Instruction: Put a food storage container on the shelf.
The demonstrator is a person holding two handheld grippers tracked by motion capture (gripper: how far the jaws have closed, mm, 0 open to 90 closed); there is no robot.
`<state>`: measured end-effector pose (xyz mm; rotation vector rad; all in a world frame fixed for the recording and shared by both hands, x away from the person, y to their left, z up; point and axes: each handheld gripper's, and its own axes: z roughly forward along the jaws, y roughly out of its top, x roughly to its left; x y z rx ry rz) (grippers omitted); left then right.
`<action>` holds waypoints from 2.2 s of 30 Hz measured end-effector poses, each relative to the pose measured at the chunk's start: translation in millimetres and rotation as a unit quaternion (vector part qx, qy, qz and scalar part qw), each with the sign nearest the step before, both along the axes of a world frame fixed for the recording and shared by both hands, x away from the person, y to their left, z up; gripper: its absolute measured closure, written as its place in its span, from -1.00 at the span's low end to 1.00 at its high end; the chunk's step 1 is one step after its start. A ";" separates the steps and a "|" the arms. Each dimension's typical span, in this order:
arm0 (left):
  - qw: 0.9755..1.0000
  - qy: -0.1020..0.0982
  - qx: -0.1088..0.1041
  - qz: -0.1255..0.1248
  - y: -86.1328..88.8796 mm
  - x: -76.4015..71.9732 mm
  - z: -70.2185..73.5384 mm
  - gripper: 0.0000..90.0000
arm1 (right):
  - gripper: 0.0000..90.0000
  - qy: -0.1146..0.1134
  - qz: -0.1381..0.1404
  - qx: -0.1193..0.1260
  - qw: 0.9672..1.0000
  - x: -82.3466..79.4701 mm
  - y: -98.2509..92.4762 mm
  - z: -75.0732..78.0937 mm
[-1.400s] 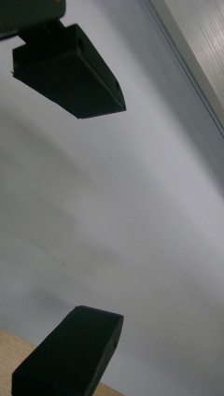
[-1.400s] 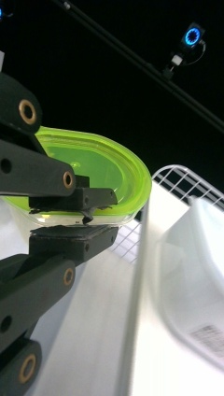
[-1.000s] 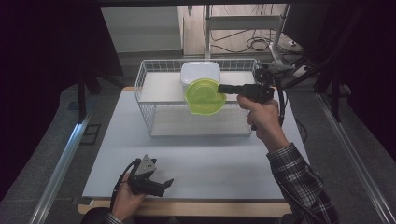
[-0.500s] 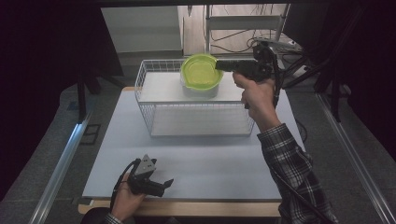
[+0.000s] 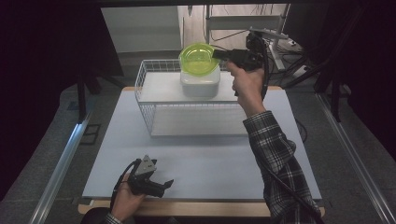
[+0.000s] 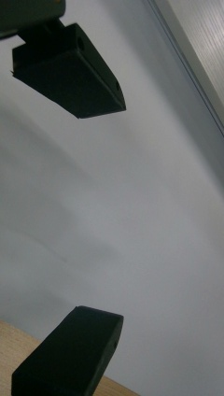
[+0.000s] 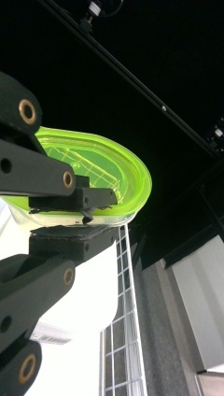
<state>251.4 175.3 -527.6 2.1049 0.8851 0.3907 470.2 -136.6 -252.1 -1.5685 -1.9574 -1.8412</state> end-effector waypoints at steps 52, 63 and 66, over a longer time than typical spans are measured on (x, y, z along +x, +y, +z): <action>1.000 0.007 0.009 -0.001 -1.2 1.1 -2.1 -0.95 | -0.57 -0.057 0.034 -0.062 0.996 3.9 -12.0 -25.2; 1.000 0.005 0.007 0.000 -0.7 0.9 -1.7 -0.95 | -0.62 -0.077 0.047 -0.079 0.993 -14.4 -16.2 -33.1; 1.000 0.005 0.005 -0.001 -0.5 1.0 -1.4 -0.95 | -0.64 -0.079 0.050 -0.087 0.992 -18.0 -18.4 -36.2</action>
